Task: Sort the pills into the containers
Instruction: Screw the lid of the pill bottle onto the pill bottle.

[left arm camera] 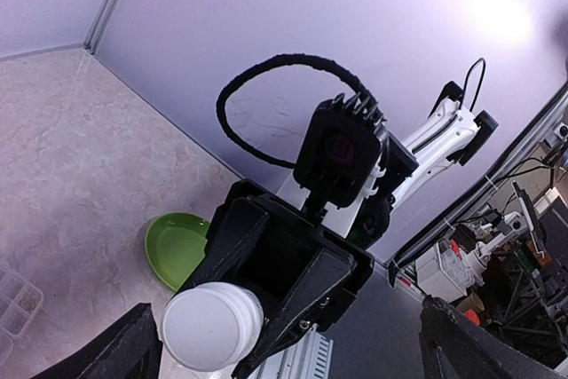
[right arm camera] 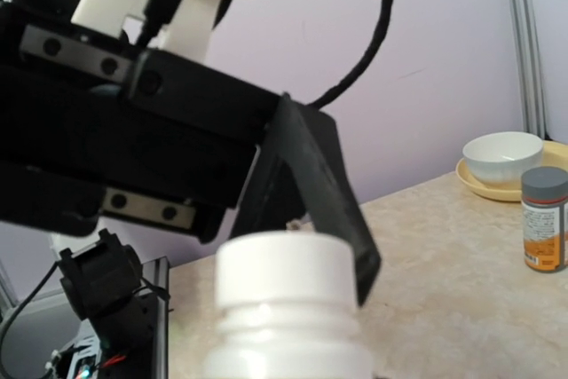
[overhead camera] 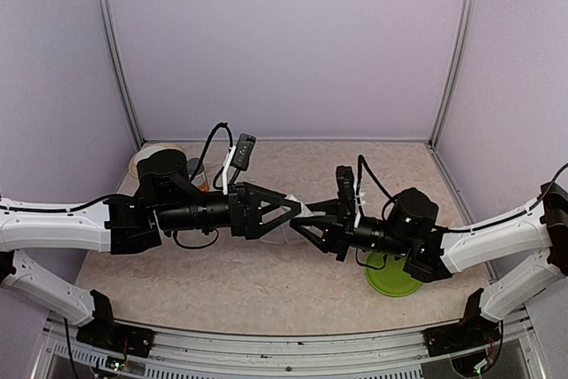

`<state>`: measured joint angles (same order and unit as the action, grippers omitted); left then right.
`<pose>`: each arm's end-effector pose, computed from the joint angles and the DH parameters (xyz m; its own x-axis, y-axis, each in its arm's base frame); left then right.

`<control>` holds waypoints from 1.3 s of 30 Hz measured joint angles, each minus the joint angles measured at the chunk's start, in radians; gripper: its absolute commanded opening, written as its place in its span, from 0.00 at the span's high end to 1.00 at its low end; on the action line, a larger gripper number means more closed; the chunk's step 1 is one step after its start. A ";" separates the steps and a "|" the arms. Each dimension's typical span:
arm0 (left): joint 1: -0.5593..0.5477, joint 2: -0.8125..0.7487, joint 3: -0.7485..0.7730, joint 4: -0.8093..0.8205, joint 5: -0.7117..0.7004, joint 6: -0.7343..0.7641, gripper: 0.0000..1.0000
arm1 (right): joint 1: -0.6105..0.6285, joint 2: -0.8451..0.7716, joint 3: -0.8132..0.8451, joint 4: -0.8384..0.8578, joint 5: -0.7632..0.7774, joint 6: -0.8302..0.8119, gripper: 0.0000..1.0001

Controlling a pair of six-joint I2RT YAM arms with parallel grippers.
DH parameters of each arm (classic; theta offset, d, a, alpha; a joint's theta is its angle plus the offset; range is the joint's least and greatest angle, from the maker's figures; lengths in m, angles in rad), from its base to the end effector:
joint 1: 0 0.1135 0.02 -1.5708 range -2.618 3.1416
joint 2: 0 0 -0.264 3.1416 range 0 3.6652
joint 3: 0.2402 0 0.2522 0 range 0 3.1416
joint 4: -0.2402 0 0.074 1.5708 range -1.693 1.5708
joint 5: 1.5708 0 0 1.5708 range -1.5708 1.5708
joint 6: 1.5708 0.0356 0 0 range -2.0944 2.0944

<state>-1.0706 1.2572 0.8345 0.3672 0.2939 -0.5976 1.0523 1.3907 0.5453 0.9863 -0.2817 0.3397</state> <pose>0.1322 -0.2633 0.3129 -0.5726 -0.0752 -0.8164 0.7940 0.1970 -0.5751 0.1338 0.2544 0.2449 -0.2578 0.1940 -0.9465 -0.9384 0.1828 0.2931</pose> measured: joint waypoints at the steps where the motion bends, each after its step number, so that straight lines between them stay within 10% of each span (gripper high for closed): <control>1: 0.000 0.003 0.000 0.000 0.000 0.000 0.01 | 0.002 0.000 0.000 0.000 0.003 -0.003 1.00; 39: -0.008 0.000 0.008 -0.025 -0.065 0.026 0.01 | 0.059 0.148 0.117 -0.026 -0.002 -0.010 1.00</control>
<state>-1.0790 1.2575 0.8425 0.3424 0.2291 -0.5713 1.1110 1.5387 0.6624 0.9604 -0.2832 0.3302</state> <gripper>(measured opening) 0.988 0.307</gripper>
